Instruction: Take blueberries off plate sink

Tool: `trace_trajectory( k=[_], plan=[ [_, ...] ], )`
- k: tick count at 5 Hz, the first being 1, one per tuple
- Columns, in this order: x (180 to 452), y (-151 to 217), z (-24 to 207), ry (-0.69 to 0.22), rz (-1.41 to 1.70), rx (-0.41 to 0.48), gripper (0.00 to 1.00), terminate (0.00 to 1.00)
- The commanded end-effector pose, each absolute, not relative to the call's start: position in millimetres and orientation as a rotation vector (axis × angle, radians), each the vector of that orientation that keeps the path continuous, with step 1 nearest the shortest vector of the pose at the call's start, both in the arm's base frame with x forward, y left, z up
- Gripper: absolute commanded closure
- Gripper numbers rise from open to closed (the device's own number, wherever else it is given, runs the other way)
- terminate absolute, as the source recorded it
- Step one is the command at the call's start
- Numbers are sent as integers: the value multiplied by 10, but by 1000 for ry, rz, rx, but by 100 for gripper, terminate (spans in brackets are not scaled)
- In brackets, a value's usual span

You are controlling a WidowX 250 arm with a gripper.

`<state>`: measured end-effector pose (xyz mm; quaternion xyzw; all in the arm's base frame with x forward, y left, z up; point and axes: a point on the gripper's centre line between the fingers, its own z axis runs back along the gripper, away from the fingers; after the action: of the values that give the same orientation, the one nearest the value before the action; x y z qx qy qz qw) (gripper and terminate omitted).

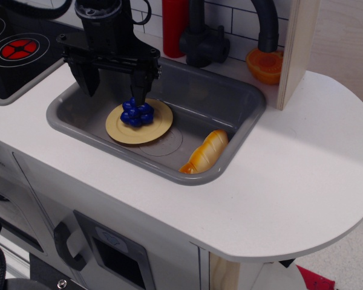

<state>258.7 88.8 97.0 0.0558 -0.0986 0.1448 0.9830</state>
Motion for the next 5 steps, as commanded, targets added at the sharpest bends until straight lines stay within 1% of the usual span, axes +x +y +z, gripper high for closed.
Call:
trace_trajectory(
  k=[1,2,3,4,5],
  plan=[
    [2587,888,970,-198,291,112,0,0],
    [2831,1013,899,-205,361,112,0,0],
    [3019,1098,834,-242,391,112,0,0],
    [3246,1281,758,-280,450,144,0,0],
    [3363,1454,687,-280,504,175,0,0]
  ],
)
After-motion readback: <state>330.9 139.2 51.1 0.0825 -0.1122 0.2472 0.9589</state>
